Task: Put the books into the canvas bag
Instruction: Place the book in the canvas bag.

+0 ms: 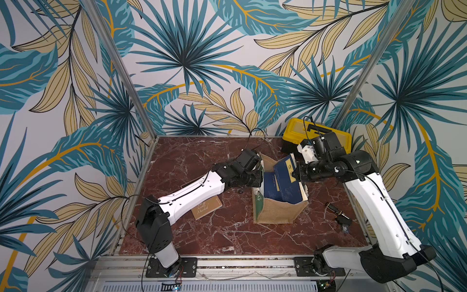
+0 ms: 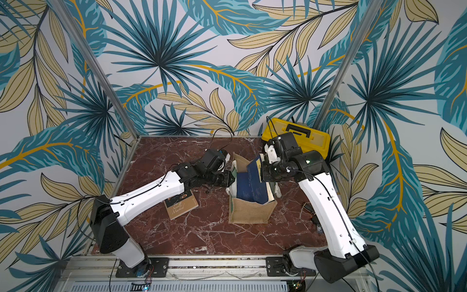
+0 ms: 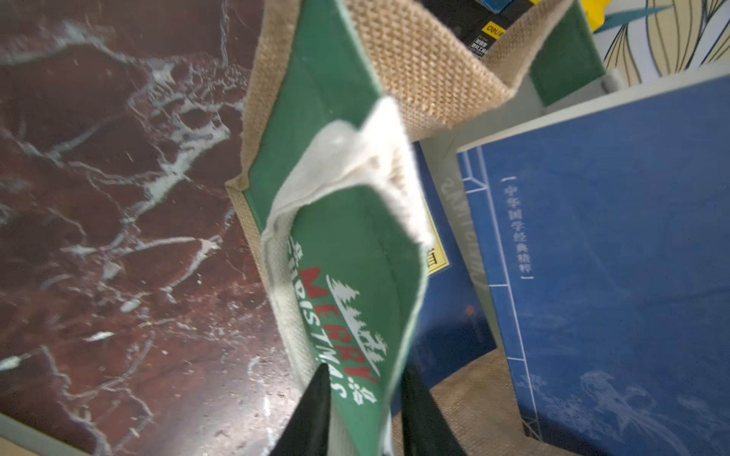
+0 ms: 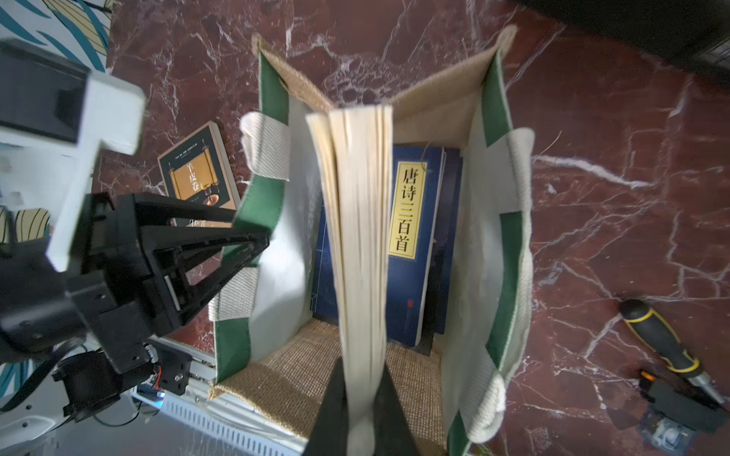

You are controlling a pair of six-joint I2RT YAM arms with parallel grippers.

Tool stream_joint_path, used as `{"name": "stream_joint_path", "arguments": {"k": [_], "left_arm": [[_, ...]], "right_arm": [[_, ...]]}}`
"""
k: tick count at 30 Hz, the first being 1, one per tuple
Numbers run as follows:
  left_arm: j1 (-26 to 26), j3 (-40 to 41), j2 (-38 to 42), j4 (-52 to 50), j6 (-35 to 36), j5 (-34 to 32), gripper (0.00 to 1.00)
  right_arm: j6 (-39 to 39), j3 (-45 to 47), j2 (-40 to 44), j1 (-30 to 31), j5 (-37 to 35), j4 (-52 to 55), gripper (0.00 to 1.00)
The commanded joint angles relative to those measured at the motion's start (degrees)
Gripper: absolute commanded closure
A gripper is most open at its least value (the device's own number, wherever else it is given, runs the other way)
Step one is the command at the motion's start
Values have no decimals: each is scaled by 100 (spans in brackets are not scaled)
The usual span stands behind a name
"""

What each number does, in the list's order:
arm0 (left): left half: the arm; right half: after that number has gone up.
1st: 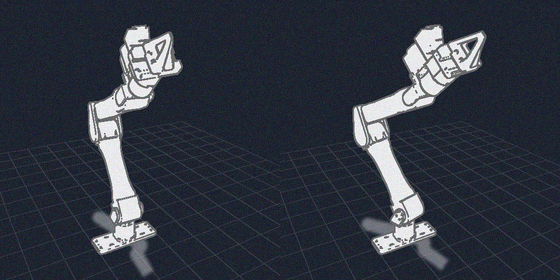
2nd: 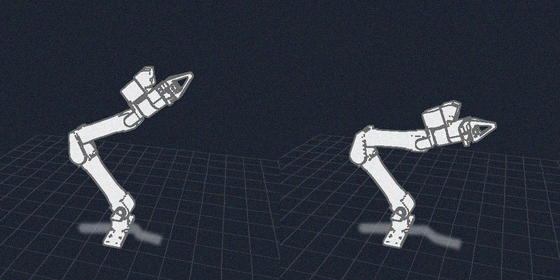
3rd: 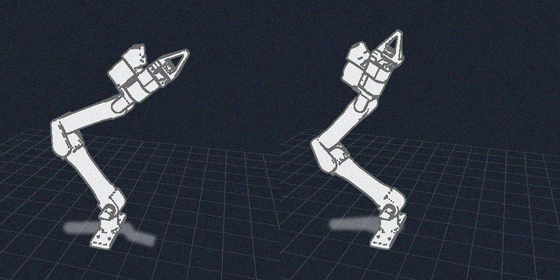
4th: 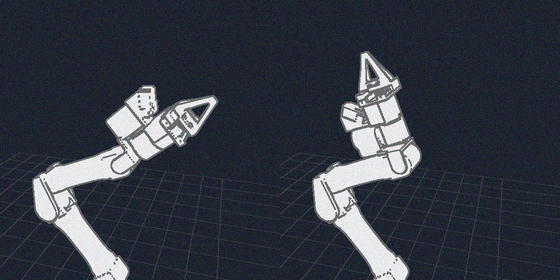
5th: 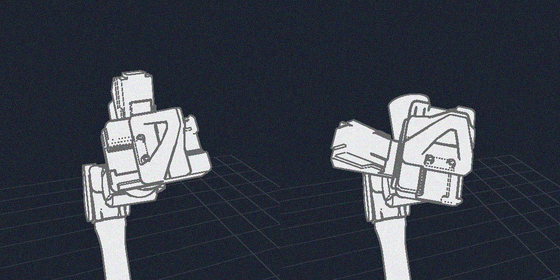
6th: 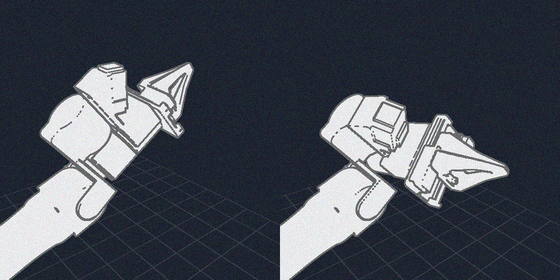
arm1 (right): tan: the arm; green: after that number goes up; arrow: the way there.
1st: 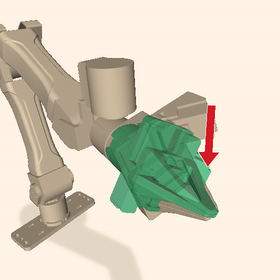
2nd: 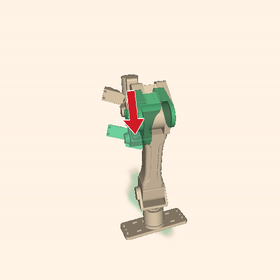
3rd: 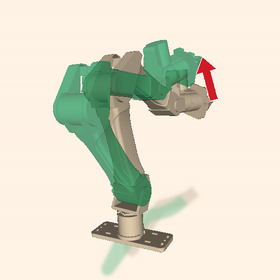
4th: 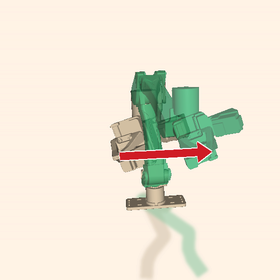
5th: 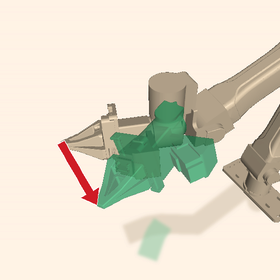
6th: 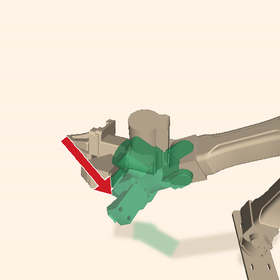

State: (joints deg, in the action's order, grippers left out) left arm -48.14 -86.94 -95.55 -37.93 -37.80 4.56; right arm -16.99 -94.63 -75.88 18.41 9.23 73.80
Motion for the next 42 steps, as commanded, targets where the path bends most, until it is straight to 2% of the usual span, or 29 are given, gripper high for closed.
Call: {"name": "stream_joint_path", "arguments": {"k": [1, 4, 9, 15, 19, 22, 26, 29, 34, 39, 42], "left_arm": [[-4, -203, 9, -118, -48, -229, 83], [-8, -166, 66, -117, -123, -201, 91], [-2, -114, 167, -110, -199, -176, 96], [-7, -45, 238, -109, -217, -140, 97], [-2, -45, 242, -109, -202, -137, 96], [-2, -52, 229, -109, -184, -113, 91], [6, -60, 243, -109, -119, -78, 85], [14, -99, 296, -109, 14, -32, 70], [33, -170, 600, -117, 362, -230, 51], [49, 88, 1264, -360, 703, -1453, 39], [252, 491, 1729, -591, 750, -1930, 30]], "right_arm": [[-370, 440, -32, -83, 845, -445, 100], [-739, 975, -28, -114, 1156, -1155, 100], [-1301, 1784, -78, -158, 1314, -2357, 100], [-1588, 2467, -120, -373, 1280, -3183, 100], [-1674, 2981, -201, -542, 1560, -3657, 100], [-1503, 2966, -400, -593, 1595, -3515, 98], [-1008, 2508, -621, -602, 995, -2739, 66], [-822, 2200, -504, -603, 545, -2441, 55], [-599, 1391, -147, -585, -162, -1761, 50], [-641, 982, 261, -348, -806, -1516, 47], [-741, 763, 242, 227, -1119, -1584, 47]]}}
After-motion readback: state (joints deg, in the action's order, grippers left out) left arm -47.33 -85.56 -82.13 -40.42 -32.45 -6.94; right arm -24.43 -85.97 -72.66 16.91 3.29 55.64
